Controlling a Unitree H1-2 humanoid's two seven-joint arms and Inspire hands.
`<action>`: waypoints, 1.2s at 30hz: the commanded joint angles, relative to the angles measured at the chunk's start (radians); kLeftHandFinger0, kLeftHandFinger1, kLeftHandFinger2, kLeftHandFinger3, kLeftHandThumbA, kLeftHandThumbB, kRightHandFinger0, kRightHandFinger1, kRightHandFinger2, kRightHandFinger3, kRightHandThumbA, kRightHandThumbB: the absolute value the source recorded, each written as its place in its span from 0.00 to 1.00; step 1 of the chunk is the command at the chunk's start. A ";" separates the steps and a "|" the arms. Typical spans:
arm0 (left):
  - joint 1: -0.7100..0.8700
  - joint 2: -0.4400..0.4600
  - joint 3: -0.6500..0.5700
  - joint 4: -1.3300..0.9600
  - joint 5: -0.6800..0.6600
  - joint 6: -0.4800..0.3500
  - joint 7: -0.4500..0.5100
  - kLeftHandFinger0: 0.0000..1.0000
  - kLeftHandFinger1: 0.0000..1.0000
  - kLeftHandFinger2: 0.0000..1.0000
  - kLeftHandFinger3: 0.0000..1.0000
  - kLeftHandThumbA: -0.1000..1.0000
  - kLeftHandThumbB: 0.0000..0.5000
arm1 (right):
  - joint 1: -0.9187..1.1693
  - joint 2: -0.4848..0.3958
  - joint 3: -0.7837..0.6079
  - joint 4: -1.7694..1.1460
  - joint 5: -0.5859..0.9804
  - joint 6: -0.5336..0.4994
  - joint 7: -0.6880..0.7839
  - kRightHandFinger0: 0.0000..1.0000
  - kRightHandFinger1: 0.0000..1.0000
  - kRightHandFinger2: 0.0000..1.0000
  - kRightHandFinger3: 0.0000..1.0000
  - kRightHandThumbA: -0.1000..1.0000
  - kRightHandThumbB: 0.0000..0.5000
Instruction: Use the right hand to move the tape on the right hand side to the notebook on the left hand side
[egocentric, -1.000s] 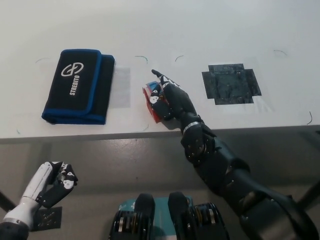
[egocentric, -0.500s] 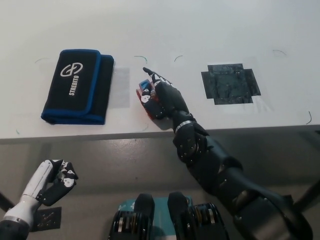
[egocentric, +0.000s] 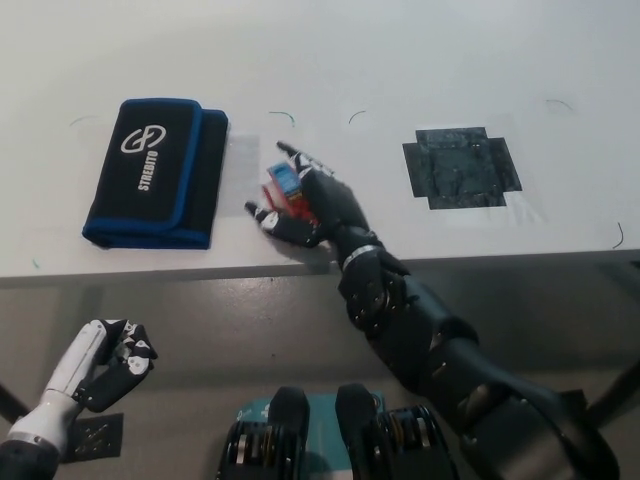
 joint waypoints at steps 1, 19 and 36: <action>-0.015 0.022 0.001 -0.033 0.003 -0.010 -0.011 0.10 0.17 0.31 0.41 0.00 0.63 | -0.037 0.021 0.006 0.003 -0.004 -0.008 0.023 1.00 1.00 1.00 1.00 0.76 1.00; -0.012 0.023 0.007 -0.026 -0.006 -0.014 -0.010 0.08 0.16 0.29 0.40 0.00 0.62 | -0.039 0.001 0.013 -0.022 -0.015 -0.020 0.015 1.00 1.00 1.00 1.00 0.80 1.00; -0.009 0.017 0.006 -0.029 -0.001 -0.015 -0.005 0.03 0.12 0.26 0.39 0.00 0.63 | 0.008 -0.106 0.007 -0.237 -0.022 -0.005 0.041 1.00 1.00 1.00 1.00 0.80 1.00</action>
